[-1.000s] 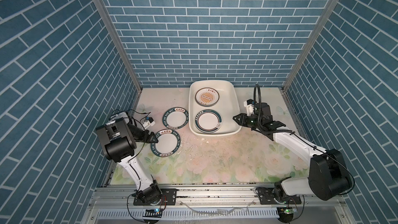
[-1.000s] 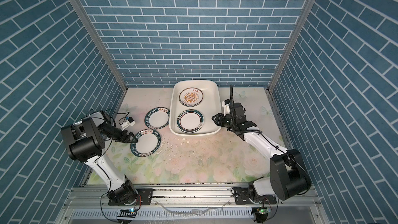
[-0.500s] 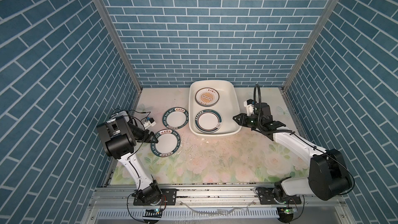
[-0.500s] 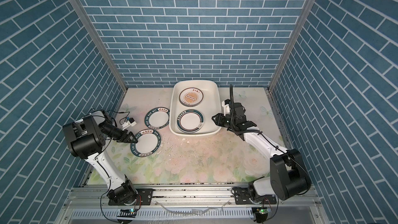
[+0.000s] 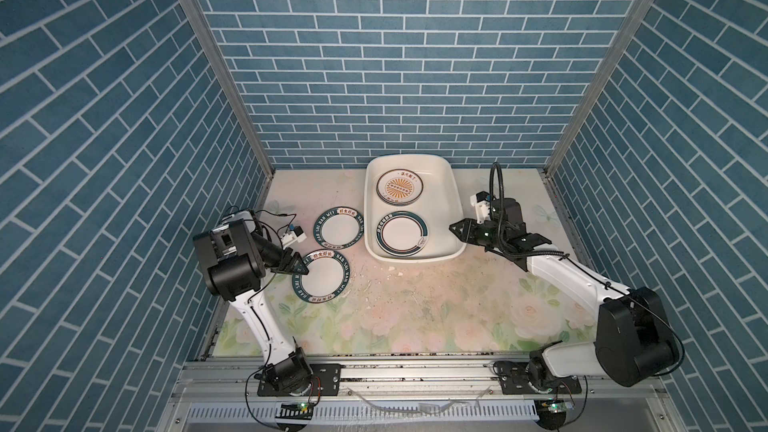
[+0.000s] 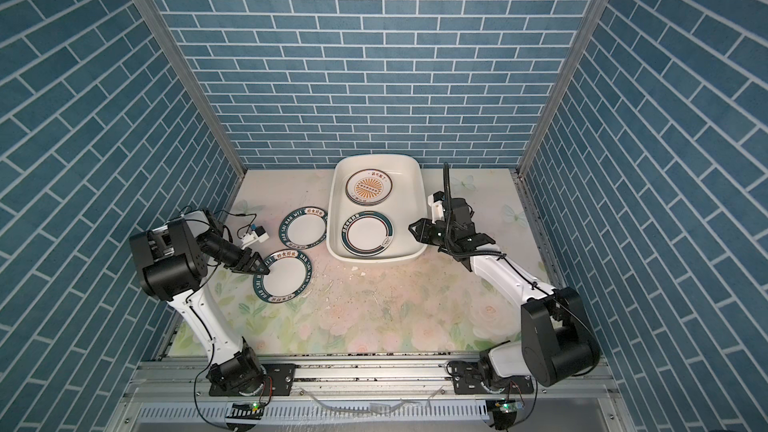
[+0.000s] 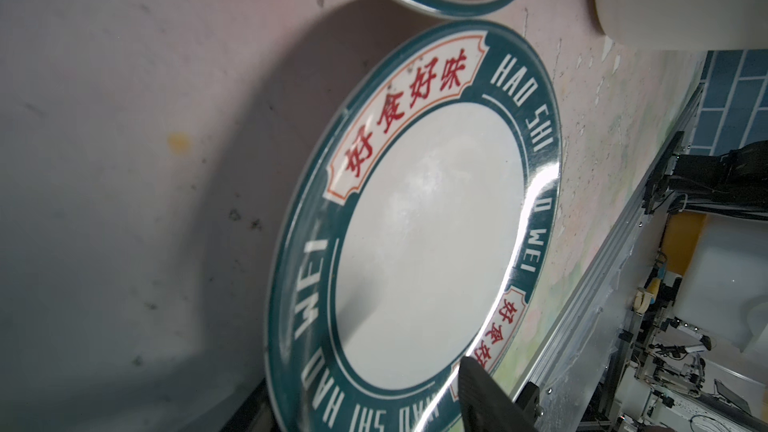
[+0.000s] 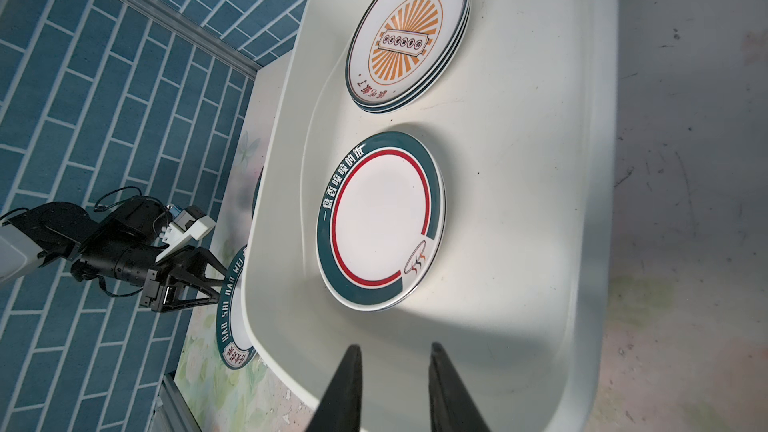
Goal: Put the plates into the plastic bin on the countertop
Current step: 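Lower the left gripper onto the green-rimmed plate's rim and close it, then tilt the green-rimmed plate's edge upright with the left gripper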
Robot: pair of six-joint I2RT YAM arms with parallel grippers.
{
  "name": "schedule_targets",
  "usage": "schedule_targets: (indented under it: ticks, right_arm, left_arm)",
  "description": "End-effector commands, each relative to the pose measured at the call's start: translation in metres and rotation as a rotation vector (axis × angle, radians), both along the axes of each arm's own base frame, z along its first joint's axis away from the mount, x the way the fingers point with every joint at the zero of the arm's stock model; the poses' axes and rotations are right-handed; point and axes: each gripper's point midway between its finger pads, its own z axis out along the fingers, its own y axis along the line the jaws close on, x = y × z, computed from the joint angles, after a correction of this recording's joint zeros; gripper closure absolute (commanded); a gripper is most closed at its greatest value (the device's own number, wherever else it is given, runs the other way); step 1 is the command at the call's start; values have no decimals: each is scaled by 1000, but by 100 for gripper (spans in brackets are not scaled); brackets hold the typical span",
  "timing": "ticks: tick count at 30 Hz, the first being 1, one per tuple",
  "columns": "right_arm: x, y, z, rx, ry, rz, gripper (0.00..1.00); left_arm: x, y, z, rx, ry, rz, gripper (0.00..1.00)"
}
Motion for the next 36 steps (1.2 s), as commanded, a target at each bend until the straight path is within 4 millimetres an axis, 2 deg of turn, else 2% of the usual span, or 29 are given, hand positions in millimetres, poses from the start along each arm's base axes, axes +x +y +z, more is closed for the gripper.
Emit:
schedule_targets:
  ticks: [1,5,8,15,36]
  right_arm:
    - [2,2,6,29,-7,-6,71]
    - [3,2,5,33,-3,-8,72]
    - [4,3,4,37,-2,-9,71]
    - [4,4,5,43,0,-10,71]
    - [6,6,2,46,5,-5,71]
  left_arm:
    - [2,-2,-7,-15,14,-7,38]
    - [1,-3,-10,-19,28,-15,42]
    - [3,-1,-11,-18,28,-16,49]
    - [4,1,-13,-10,35,-19,50]
    - [8,5,-18,54,34,-42,64]
